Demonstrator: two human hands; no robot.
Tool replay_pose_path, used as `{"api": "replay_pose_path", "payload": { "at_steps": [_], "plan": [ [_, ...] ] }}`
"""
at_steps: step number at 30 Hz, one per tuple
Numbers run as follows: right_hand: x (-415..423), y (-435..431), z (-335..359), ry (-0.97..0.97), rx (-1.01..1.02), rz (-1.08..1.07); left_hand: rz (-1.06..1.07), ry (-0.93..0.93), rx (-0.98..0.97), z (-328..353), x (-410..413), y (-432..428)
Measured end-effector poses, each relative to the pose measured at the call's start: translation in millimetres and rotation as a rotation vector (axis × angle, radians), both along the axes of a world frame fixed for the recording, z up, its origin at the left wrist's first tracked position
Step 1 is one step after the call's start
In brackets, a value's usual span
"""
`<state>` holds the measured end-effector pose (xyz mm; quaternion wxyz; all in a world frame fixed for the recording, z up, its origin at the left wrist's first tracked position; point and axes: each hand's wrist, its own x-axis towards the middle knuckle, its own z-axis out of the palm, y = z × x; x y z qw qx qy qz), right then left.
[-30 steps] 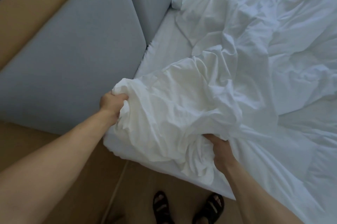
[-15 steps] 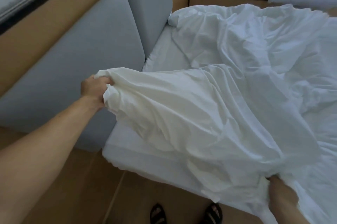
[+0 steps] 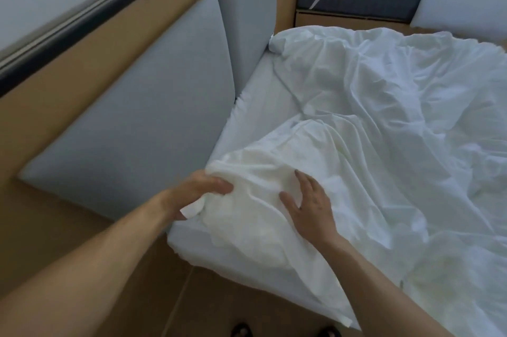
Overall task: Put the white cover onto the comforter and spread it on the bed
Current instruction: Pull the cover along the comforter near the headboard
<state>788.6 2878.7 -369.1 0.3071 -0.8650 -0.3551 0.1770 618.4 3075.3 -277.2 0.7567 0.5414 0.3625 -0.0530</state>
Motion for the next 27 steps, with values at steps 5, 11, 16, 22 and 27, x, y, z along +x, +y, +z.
{"api": "replay_pose_path", "payload": {
  "at_steps": [5, 11, 16, 22, 27],
  "plan": [
    [21, 58, 31, 0.446, 0.001, -0.317, -0.477, 0.028, -0.045, -8, -4, -24],
    [37, 79, 28, 0.89, -0.225, -0.322, -0.524, 0.115, -0.059, -7, 19, -45],
    [44, 79, 38, 0.425, -0.273, -0.098, -0.737, 0.195, -0.089, -2, 21, -38],
    [42, 78, 88, -0.008, -0.22, 0.05, -0.219, 0.178, -0.084, 8, 56, 2],
    [12, 50, 71, 0.095, -0.204, 0.25, -0.001, 0.283, -0.161, -11, 116, -7]
  ]
}}
